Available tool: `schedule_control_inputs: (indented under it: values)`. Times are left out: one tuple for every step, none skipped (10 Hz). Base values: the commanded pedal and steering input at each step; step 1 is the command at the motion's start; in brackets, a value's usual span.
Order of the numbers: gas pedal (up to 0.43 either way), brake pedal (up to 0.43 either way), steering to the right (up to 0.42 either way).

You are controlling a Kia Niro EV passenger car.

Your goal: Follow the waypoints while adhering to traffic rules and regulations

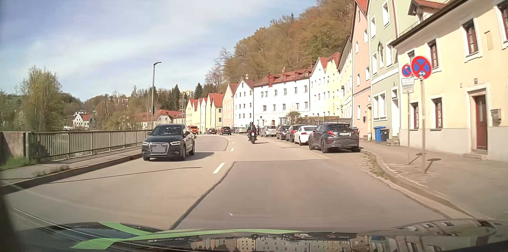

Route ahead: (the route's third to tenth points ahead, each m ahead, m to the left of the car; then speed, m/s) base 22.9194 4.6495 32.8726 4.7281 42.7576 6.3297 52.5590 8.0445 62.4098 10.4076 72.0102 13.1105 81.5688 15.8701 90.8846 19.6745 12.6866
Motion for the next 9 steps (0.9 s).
schedule_control_inputs:
  values:
    - [0.020,0.000,-0.020]
    - [0.020,0.000,-0.020]
    - [0.020,0.000,-0.020]
    - [0.020,0.000,-0.020]
    - [0.020,0.000,-0.020]
    - [0.039,0.000,-0.021]
    - [0.047,0.000,-0.021]
    - [0.059,0.000,-0.021]
    - [0.067,0.000,-0.021]
